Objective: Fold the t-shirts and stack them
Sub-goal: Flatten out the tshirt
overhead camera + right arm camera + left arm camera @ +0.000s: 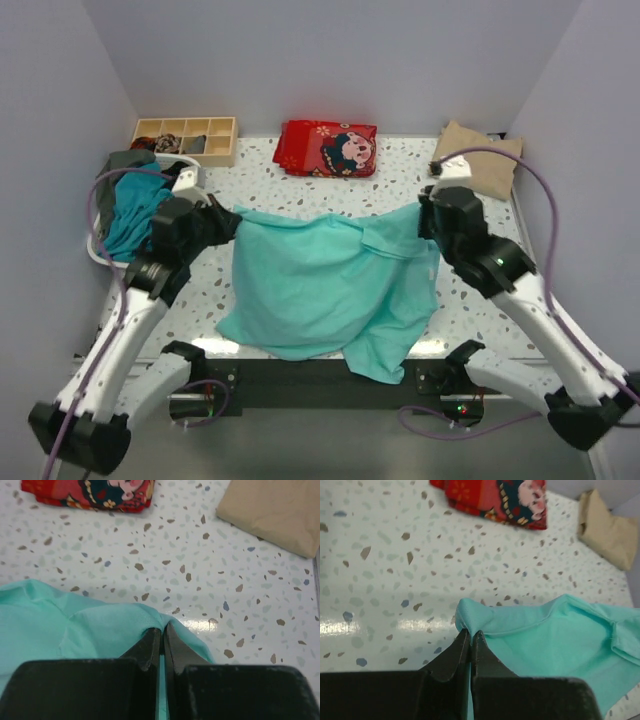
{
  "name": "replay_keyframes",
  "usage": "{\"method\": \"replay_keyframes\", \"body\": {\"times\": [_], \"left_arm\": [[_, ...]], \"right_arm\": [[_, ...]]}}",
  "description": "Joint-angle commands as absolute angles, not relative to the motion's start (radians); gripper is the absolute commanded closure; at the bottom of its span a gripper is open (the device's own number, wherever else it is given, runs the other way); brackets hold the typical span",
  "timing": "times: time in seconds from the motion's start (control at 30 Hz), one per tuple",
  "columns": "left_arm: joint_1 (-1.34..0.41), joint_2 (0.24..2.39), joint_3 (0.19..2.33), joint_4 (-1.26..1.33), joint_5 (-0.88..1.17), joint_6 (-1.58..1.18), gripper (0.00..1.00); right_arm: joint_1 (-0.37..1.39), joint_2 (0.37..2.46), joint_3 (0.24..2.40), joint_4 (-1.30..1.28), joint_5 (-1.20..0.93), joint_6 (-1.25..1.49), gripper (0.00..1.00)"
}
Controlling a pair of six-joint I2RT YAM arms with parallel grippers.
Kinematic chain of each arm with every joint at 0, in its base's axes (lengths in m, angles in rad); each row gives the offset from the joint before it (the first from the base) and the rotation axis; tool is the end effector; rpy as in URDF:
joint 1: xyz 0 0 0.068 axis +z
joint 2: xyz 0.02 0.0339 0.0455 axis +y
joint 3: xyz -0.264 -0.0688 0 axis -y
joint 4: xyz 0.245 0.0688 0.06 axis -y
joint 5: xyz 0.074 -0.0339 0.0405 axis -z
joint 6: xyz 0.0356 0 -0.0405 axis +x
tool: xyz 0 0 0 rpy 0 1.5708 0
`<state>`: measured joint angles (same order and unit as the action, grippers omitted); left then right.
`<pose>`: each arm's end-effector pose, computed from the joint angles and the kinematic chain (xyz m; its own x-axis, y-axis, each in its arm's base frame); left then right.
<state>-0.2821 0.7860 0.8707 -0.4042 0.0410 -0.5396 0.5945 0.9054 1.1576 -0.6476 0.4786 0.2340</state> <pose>0.1691 -0.0505 0.3464 -0.4209 -0.4125 -0.8079 0.1157 0.8589 -0.4988 0.1556 0.0854 0.3997 -0.3440 0.0158 -0.9388 -0.0671 0.9969 0.0414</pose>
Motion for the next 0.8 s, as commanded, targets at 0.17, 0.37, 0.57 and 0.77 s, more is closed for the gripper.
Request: {"method": "replay_keyframes", "body": {"times": [0.17,0.37,0.57,0.77], "left_arm": [[-0.281,1.280,0.839,-0.025,-0.166,-0.560,1.00],[-0.275,1.573,1.035,0.002,-0.264,-0.500,1.00],[-0.221,1.779,1.179,-0.017,-0.308,-0.480,1.00],[-0.138,1.946,1.278,-0.026,-0.242,-0.434,0.56]], "right_arm": [[0.548,1.363,1.193,-0.310,0.677,0.169,1.00],[0.450,1.612,1.359,-0.333,0.624,0.173,1.00],[0.318,1.836,1.515,-0.373,0.588,0.178,1.00],[0.275,2.057,1.691,-0.417,0.548,0.161,0.93]]}}
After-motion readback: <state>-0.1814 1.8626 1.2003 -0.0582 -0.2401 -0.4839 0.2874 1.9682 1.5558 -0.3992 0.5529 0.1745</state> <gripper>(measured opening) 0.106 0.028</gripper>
